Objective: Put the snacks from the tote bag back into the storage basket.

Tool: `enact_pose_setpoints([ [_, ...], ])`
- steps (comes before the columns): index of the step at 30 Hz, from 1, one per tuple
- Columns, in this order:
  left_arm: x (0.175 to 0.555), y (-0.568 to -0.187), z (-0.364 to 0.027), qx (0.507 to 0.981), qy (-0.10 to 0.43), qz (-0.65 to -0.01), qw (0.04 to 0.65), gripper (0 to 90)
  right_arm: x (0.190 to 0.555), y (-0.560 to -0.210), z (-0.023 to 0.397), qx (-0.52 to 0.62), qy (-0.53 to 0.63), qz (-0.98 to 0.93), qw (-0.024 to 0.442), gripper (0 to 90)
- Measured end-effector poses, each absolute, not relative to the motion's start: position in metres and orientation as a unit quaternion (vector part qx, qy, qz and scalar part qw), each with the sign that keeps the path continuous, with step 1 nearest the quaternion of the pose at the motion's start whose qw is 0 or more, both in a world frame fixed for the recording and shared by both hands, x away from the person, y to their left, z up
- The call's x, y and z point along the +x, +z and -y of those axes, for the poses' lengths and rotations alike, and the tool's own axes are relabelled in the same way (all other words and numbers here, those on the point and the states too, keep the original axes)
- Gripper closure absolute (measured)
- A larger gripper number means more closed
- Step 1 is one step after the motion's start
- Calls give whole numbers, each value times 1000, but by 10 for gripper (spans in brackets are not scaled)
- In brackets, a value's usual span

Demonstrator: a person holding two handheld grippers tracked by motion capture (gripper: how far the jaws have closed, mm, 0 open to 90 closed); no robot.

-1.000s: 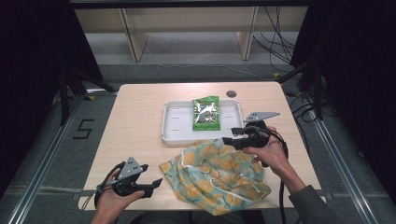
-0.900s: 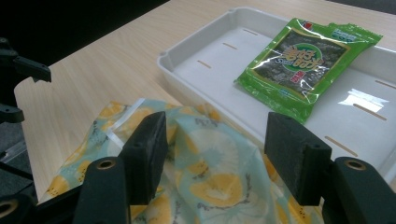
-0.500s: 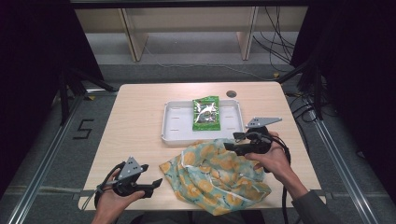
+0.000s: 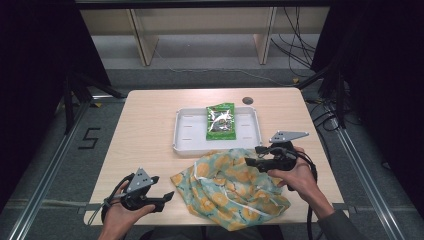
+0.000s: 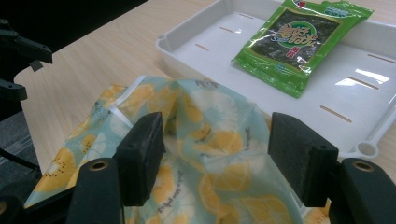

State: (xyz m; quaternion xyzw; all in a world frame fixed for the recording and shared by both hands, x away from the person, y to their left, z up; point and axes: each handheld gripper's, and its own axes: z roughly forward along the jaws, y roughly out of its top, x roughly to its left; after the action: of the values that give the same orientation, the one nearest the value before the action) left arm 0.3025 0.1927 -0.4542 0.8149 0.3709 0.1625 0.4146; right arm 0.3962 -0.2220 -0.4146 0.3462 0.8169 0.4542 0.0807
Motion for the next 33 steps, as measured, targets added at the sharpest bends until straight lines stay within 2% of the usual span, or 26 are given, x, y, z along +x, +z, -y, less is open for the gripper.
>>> enact_pose_setpoints([
  [3,302,-454,-193,815,163,-371,414,267,392,-415,222,358,462,-809,64,365],
  [5,302,-454,-193,815,163,-371,414,266,392,-417,223,345,463,-813,74,363],
  [6,302,-454,-193,815,163,-371,414,266,388,-415,223,362,460,-809,59,363],
  [9,302,-454,-193,815,163,-371,414,265,387,-416,226,349,456,-815,78,363],
  [10,302,-454,-193,815,163,-371,414,265,385,-415,225,360,458,-811,64,362],
  [15,302,-454,-192,815,162,-372,414,265,382,-416,228,347,455,-816,80,359],
  [18,302,-454,-192,814,162,-373,414,264,378,-417,228,356,459,-811,68,357],
  [24,302,-454,-192,814,161,-374,414,263,373,-417,232,345,446,-821,88,355],
  [25,302,-454,-192,814,160,-374,414,263,370,-417,232,355,445,-818,79,354],
  [26,302,-454,-192,814,160,-374,414,263,372,-419,233,341,449,-821,92,354],
  [27,302,-454,-192,815,161,-373,414,263,368,-418,233,354,442,-820,82,353],
  [30,302,-454,-192,815,162,-372,414,263,367,-419,235,346,440,-823,95,349],
  [31,302,-454,-192,815,161,-373,414,263,364,-420,235,354,439,-822,82,346],
  [33,302,-455,-192,815,164,-372,414,263,362,-421,235,360,440,-818,86,343],
])
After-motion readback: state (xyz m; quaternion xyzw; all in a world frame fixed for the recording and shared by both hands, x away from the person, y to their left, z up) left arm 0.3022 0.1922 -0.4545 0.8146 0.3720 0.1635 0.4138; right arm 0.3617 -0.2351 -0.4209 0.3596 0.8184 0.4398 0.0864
